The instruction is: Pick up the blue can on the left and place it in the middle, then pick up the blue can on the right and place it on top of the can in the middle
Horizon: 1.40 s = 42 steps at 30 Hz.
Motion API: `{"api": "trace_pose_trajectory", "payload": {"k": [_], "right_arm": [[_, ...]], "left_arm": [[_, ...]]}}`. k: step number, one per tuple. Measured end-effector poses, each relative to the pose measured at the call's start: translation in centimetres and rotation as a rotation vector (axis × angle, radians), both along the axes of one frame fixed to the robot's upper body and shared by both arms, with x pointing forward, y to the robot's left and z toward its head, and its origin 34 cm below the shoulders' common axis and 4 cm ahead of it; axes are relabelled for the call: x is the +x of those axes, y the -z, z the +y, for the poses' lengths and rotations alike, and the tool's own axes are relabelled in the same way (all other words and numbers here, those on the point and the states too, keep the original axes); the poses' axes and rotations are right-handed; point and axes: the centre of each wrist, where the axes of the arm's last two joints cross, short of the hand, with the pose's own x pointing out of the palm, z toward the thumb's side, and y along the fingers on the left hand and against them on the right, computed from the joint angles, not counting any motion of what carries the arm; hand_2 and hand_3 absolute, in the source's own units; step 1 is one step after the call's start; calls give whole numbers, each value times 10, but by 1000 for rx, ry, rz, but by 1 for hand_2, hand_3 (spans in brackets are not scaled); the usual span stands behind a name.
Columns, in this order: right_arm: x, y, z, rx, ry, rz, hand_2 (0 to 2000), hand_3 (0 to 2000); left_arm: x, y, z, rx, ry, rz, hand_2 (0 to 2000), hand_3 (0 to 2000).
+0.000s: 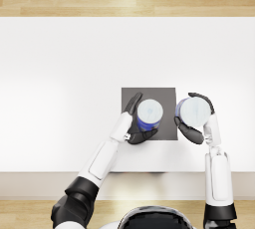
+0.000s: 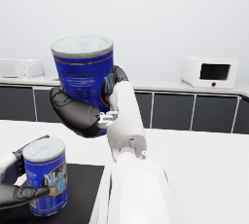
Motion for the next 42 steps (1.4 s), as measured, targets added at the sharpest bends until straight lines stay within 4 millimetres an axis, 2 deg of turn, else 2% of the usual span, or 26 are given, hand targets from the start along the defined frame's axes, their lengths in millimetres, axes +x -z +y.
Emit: {"api": "trace_pose_trajectory", "payload": {"k": [5,6,10,14,18,23,27,31,37,38,39,41,42], "right_arm": [[2,-7,9,-15,-64,-20,2000,1520],[3,-9,13,-17,-81,-29,2000,1520],[7,-24,35,-22,-158,-74,2000,1520],[14,-36,61,-24,-233,-102,2000,1520],[21,-40,81,66,-65,13,2000,1520],[26,-32,102,94,10,140,2000,1520],[29,-12,116,56,0,223,2000,1520],[33,9,119,32,13,299,2000,1520],[36,28,117,20,33,370,2000,1520],[36,30,117,21,37,374,639,1193],[36,31,117,29,53,377,0,867],[36,32,117,50,91,387,0,213],[36,31,116,59,103,388,0,0]], "left_arm": [[-18,-32,15,-121,-25,-109,0,0],[-23,-40,21,-123,-35,-79,0,0],[-47,-69,59,-129,-102,-9,0,0],[-68,-84,94,-140,-187,-27,0,0],[-81,-88,114,-143,-246,-39,0,0],[-86,-91,117,-153,-261,-48,0,0],[-88,-91,114,-161,-253,-48,0,0],[-89,-89,113,-166,-254,-38,0,0],[-89,-86,111,-177,-255,-26,0,0],[-89,-86,110,-179,-256,-26,0,0],[-89,-86,111,-181,-257,-26,0,0],[-89,-88,111,-188,-262,-32,0,0],[-89,-88,111,-191,-264,-34,0,0]]}}
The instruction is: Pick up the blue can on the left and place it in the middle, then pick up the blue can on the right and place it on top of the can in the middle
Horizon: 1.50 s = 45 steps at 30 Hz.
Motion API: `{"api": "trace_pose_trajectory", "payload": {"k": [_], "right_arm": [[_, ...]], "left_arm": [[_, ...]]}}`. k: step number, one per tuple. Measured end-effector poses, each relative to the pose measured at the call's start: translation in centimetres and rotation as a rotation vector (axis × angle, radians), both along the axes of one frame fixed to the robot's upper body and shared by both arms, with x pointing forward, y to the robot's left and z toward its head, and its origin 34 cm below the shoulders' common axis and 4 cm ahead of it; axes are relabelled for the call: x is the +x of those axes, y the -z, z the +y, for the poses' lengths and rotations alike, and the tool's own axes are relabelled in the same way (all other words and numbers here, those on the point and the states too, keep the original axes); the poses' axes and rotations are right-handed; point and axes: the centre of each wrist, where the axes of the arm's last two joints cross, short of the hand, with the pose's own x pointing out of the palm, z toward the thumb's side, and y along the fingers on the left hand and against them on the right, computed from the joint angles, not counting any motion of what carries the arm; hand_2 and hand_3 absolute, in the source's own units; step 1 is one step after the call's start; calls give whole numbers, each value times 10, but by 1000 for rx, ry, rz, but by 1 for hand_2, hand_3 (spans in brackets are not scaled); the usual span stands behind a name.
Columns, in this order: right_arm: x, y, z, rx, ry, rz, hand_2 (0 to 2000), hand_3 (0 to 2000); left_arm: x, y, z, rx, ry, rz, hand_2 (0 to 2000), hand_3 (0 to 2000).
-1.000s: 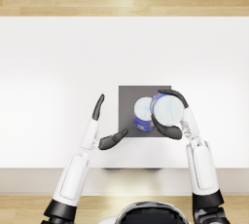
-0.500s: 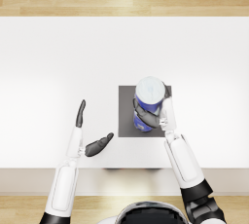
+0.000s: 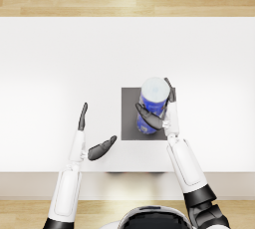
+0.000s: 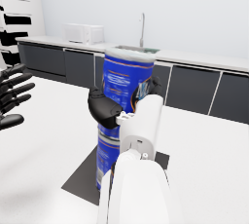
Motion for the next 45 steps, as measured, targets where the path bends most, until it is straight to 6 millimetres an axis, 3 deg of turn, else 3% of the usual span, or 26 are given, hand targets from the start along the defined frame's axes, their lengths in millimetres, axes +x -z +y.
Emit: {"api": "trace_pose_trajectory", "payload": {"k": [6,7,8,18,25,29,33,45], "right_arm": [[-2,-19,-2,26,23,-59,0,0],[-3,-26,-2,36,26,-78,0,0],[-4,-33,0,-66,-24,-135,0,0],[-15,-102,-18,110,50,-352,0,0],[-31,-147,-56,246,168,-518,0,0],[-32,-148,-90,177,90,-665,0,0],[-31,-133,-111,157,89,-696,0,0],[-29,-120,-119,152,94,-681,0,0]], "left_arm": [[1,-4,-3,-17,0,-15,0,0],[1,-5,-3,-20,1,-19,0,0],[2,-6,-4,-23,1,-22,0,0],[8,-28,-13,-67,12,-105,0,0],[18,-76,-4,-117,-34,-283,0,0],[23,-102,15,-130,-102,-380,0,0],[26,-103,32,-146,-170,-383,0,0],[27,-99,41,-155,-205,-366,0,0]]}}
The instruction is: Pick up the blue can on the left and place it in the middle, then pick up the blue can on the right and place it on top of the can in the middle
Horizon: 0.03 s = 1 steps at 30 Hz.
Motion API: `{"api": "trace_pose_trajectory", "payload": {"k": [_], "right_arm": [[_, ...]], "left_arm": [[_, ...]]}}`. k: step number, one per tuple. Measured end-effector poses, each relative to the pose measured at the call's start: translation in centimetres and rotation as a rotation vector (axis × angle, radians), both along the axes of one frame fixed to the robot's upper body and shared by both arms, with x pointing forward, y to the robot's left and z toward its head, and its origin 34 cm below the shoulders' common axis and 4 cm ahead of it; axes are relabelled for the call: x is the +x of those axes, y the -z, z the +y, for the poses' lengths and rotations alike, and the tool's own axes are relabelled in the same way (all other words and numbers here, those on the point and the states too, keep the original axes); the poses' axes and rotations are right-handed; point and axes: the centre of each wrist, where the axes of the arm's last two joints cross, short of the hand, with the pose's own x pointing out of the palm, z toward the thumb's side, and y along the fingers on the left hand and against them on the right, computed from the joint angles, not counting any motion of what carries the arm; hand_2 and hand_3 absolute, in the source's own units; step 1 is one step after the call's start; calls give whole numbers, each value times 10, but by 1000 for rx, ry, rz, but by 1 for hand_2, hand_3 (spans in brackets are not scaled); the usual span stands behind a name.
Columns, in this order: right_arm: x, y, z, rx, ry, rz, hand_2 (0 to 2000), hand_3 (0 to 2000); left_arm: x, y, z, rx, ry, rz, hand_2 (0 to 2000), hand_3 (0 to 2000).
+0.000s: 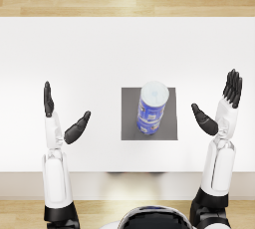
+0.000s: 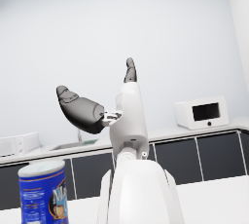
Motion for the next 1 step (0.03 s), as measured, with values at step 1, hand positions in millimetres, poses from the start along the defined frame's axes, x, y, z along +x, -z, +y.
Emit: {"api": "trace_pose_trajectory", "payload": {"k": [1], "right_arm": [[0,0,0,0,0,0,0,0]], "left_arm": [[0,0,0,0,0,0,0,0]]}}
